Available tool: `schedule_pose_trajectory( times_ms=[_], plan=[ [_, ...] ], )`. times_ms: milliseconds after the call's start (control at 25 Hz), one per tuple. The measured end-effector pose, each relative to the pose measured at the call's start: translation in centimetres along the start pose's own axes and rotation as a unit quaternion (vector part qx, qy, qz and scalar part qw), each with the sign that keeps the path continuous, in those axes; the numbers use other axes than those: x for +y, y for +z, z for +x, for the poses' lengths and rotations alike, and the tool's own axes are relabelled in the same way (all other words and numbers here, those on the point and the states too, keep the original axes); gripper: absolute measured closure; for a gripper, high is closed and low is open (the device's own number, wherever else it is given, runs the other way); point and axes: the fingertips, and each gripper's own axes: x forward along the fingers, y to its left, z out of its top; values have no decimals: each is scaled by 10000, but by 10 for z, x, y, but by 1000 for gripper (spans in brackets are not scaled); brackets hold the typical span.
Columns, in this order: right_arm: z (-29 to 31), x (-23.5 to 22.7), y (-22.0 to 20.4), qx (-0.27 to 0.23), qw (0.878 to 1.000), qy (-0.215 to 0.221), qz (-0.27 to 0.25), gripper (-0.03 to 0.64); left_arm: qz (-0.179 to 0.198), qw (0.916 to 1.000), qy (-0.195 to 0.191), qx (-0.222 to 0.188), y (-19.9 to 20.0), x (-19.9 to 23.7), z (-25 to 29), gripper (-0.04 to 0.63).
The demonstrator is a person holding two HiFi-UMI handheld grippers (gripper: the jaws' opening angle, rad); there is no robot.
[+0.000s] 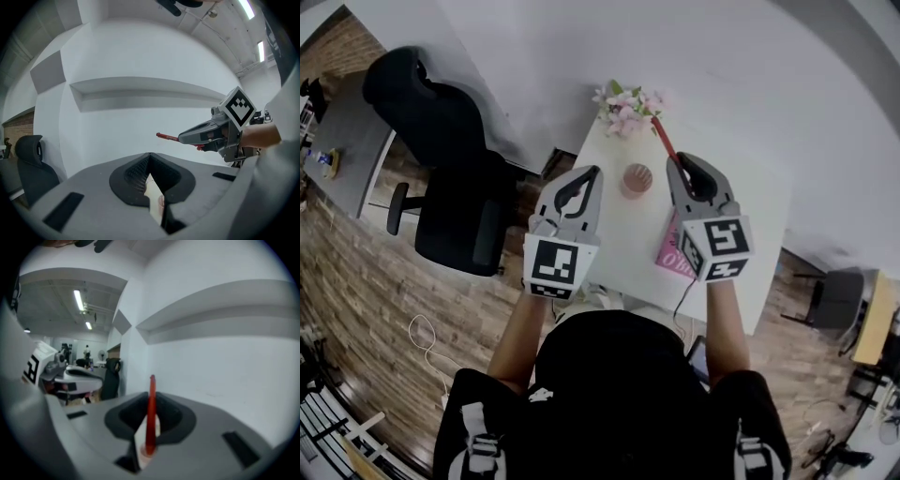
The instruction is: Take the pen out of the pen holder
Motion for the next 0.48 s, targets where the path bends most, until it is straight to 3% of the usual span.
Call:
schedule_pose_trajectory(
  times_ms=[200,360,480],
  plan=[
    [-5,-2,4,-124,9998,-97,76,543,53,9999,-73,-102,10,-4,2,580],
    [-9,-4,12,-313,9995,-95,49,543,-159,9996,-115,-187,17,-4,5,580],
    [-11,-8,19,-454,9989,-69,32,543,-45,9998,-35,-210,23,-4,9,580]
  ],
)
